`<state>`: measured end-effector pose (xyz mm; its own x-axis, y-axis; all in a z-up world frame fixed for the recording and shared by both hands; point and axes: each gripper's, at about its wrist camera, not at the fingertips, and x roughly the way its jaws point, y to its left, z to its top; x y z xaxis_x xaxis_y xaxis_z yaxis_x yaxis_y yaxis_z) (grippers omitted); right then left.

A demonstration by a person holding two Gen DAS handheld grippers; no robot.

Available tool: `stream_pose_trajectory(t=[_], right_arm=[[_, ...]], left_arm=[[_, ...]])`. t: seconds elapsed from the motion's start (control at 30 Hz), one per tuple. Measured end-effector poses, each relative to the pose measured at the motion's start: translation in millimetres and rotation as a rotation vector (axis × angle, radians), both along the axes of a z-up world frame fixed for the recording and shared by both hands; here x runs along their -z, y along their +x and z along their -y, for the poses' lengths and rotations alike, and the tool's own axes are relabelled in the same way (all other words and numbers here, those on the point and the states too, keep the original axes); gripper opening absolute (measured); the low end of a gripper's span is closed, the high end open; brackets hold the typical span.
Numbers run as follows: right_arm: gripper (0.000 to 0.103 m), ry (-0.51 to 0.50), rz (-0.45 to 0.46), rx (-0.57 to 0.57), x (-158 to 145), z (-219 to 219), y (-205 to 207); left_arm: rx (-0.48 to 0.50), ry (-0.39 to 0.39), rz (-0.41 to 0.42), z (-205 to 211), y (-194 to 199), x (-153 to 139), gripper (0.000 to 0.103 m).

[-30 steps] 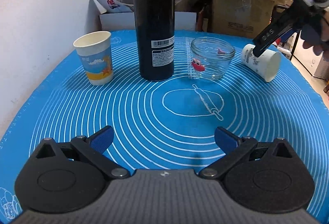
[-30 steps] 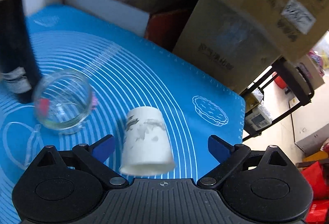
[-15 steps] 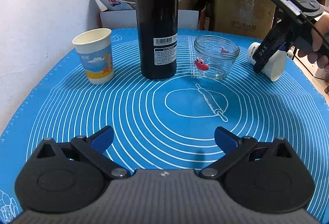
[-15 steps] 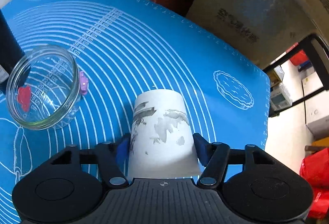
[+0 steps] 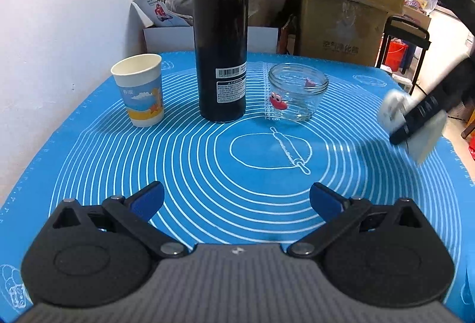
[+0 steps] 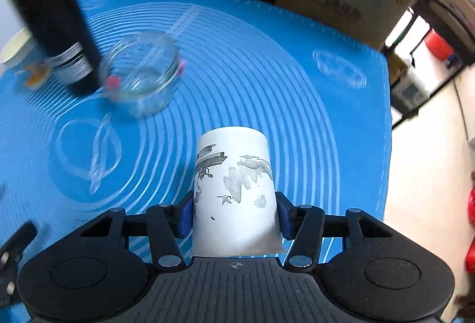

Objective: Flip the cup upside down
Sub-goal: 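Lift the white cup with the right gripper and carry it toward the left gripper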

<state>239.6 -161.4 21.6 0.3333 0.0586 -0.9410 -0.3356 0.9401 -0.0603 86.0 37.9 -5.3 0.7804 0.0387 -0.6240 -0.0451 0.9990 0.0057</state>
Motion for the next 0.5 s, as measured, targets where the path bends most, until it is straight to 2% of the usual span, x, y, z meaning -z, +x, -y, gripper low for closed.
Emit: stream_pose_trajectory(t=[0.27,0.5], right_arm=[[0.051,0.070,-0.065,0.057,8.4,9.4,-65.6],[0.053,0.031,-0.060,0.052,13.5,2.7,-77.6]], left_arm=[[0.024,0.001,0.011,6.4,-23.1,-8.7,0.103],[0.029,0.004,-0.001,9.8,-29.4,-8.7,0.103]])
